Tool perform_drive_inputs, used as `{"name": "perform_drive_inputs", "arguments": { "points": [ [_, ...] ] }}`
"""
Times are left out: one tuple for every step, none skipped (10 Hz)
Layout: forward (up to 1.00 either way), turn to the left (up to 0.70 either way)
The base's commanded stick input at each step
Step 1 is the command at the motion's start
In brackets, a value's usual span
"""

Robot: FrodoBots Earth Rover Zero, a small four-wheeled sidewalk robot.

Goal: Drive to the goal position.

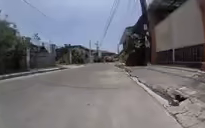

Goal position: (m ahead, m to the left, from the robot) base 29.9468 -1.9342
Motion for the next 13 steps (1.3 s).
{"name": "perform_drive_inputs", "arguments": {
  "points": [
    [1.00, -0.02],
    [1.00, -0.02],
    [1.00, -0.02],
    [1.00, -0.03],
    [1.00, -0.03],
    [1.00, -0.03],
    [1.00, -0.03],
    [1.00, -0.13],
    [1.00, -0.30],
    [1.00, -0.40],
    [1.00, -0.40],
    [1.00, -0.40],
    [1.00, -0.26]
  ]
}}
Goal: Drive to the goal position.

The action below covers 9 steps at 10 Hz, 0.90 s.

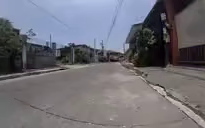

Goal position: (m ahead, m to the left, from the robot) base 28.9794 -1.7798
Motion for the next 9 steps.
{"name": "perform_drive_inputs", "arguments": {
  "points": [
    [1.00, -0.09],
    [1.00, -0.03],
    [1.00, -0.01],
    [1.00, 0.00],
    [1.00, 0.00],
    [1.00, 0.00],
    [1.00, 0.00],
    [1.00, 0.00],
    [1.00, 0.00]
  ]
}}
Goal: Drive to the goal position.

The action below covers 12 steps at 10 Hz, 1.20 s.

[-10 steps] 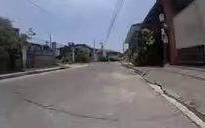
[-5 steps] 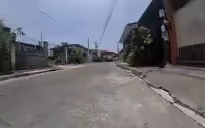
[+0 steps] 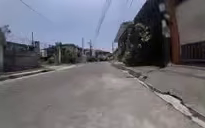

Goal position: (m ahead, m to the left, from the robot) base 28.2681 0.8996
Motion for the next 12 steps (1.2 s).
{"name": "perform_drive_inputs", "arguments": {
  "points": [
    [1.00, 0.00],
    [1.00, 0.00],
    [1.00, 0.00],
    [1.00, 0.00],
    [1.00, 0.00],
    [1.00, 0.00],
    [1.00, 0.00],
    [1.00, -0.04],
    [1.00, -0.21],
    [1.00, -0.40],
    [1.00, -0.40],
    [1.00, -0.40]
  ]
}}
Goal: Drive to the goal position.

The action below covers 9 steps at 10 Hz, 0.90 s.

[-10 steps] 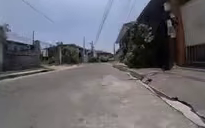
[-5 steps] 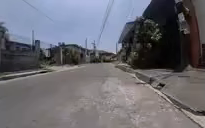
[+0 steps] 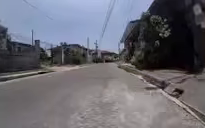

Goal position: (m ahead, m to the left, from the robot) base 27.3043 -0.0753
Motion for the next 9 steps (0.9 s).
{"name": "perform_drive_inputs", "arguments": {
  "points": [
    [1.00, -0.32],
    [1.00, -0.16],
    [1.00, -0.07],
    [1.00, -0.04],
    [1.00, -0.03],
    [1.00, -0.03],
    [1.00, -0.03],
    [1.00, -0.03],
    [1.00, -0.03]
  ]
}}
